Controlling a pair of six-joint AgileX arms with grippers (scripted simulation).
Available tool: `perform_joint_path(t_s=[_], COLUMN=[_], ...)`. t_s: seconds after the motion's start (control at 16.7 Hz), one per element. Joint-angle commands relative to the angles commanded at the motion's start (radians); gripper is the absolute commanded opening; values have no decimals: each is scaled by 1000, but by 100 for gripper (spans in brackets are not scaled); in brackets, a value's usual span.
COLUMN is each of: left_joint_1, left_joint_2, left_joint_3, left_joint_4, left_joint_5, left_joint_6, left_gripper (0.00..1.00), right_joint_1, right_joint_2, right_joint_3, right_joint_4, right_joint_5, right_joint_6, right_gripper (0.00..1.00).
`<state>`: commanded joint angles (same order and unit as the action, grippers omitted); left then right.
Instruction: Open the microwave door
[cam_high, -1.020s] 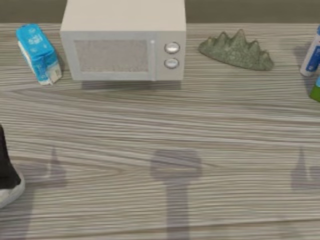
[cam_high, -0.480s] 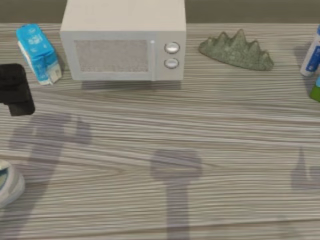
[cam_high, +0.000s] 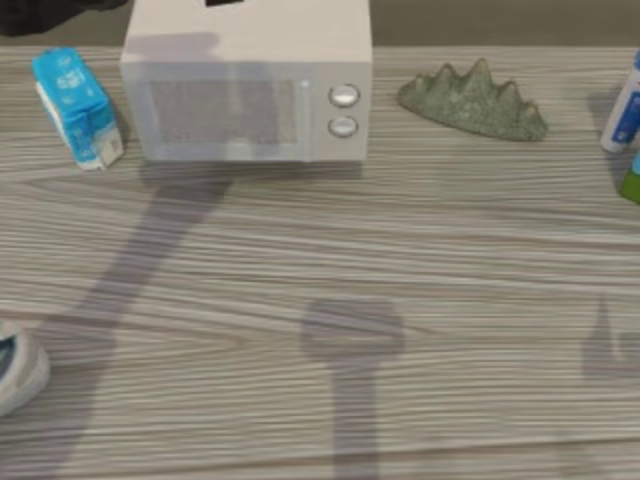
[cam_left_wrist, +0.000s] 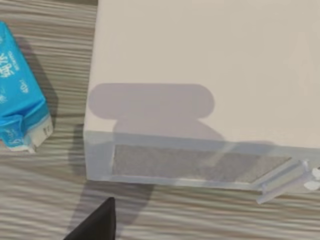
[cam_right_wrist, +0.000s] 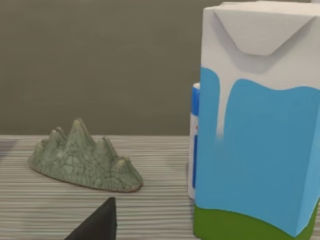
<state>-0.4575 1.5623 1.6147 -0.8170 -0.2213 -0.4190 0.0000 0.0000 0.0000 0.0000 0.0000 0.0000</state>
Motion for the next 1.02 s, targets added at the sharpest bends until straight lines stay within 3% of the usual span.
perform_joint_path(t_s=[0.48, 1.02], left_joint_1=[-152, -161], left_joint_2=[525, 592], left_joint_3=[493, 537], left_joint_4=[-293, -310], left_joint_5=[-75, -79], left_joint_6=[-134, -141], left_gripper=[100, 100], right_joint_1=[0, 0], right_joint_2=[0, 0], right_joint_3=[0, 0], right_joint_4=[0, 0], right_joint_5=[0, 0], right_joint_6=[0, 0], right_gripper=[100, 100])
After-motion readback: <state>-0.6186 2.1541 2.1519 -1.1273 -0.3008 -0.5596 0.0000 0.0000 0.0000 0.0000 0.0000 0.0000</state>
